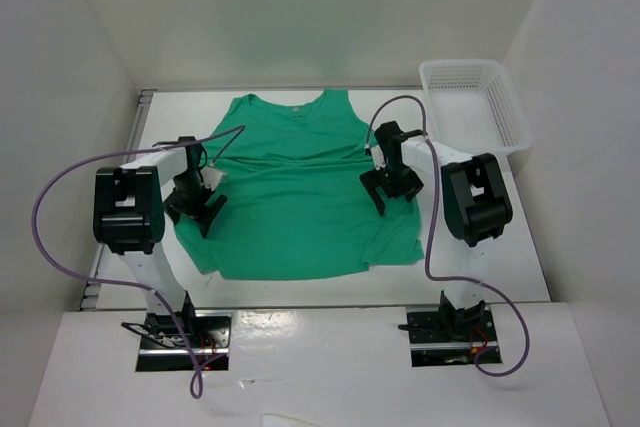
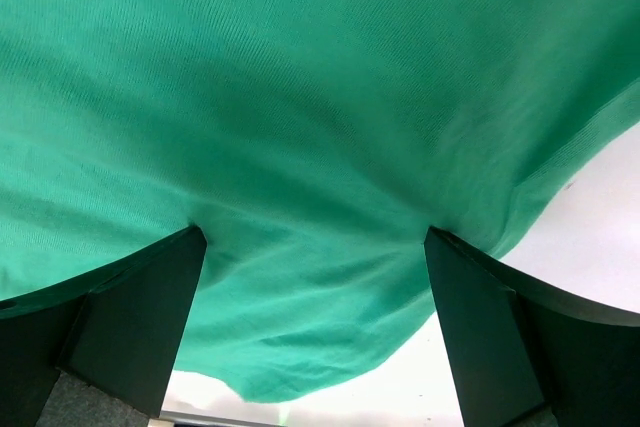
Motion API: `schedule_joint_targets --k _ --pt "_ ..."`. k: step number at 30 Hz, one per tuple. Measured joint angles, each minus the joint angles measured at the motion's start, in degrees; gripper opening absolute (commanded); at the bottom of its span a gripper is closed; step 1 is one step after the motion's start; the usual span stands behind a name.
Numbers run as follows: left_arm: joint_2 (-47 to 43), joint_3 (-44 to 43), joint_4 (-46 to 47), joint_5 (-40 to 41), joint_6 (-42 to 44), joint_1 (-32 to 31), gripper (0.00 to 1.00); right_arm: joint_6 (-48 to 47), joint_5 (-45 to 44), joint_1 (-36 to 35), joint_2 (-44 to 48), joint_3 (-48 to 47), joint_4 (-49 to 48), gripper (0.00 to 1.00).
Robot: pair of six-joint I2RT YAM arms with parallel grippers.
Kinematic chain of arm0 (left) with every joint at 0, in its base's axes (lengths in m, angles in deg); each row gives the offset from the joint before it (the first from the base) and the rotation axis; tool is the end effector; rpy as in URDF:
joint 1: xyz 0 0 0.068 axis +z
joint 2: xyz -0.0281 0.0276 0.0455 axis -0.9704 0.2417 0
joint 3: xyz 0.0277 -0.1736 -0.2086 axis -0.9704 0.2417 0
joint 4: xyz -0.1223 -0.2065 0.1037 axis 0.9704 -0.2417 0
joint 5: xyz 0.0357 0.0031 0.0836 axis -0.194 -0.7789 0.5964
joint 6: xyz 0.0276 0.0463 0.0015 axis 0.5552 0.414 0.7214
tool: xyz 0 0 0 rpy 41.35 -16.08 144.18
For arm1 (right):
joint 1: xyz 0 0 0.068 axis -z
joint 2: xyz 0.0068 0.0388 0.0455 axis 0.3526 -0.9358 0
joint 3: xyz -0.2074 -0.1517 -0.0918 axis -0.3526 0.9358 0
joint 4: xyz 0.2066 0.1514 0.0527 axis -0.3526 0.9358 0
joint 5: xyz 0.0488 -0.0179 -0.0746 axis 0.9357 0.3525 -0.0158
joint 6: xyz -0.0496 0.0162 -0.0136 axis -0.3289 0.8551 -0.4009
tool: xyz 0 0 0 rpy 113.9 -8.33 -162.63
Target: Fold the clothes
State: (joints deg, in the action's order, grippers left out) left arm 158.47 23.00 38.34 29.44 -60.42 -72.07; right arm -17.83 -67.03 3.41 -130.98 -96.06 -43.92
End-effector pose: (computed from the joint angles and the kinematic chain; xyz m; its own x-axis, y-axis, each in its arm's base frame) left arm 0.3207 0.0242 0.1478 -0.9475 0.3191 0.0187 0.3196 0.9458 0.0568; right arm 0.3449 0.1066 0.1541 -0.8823 -0.4504 -0.1368 -0.4501 0.8923 -0.0351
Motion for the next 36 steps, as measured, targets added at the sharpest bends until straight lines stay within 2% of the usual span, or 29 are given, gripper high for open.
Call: schedule_joint_targets --k 11,26,32,36 --pt "6.5 -8.5 -3.8 2.8 1.5 0.9 0.99 -1.5 -2.7 2.1 -5.9 -9.3 1.3 0.99" --pt "14.0 -23.9 -0.5 1.6 0.7 1.3 0.99 -1.9 -8.3 2.9 -11.6 -19.4 -1.4 0.99" --pt "13.0 -27.3 3.0 -3.5 -2.1 2.0 0.99 -1.9 -6.7 3.1 -10.2 -18.9 -2.1 0.99" --pt "6.4 -24.8 2.0 -9.5 -3.3 5.1 0.99 -1.9 -3.4 3.4 -1.5 -14.1 -1.9 0.99"
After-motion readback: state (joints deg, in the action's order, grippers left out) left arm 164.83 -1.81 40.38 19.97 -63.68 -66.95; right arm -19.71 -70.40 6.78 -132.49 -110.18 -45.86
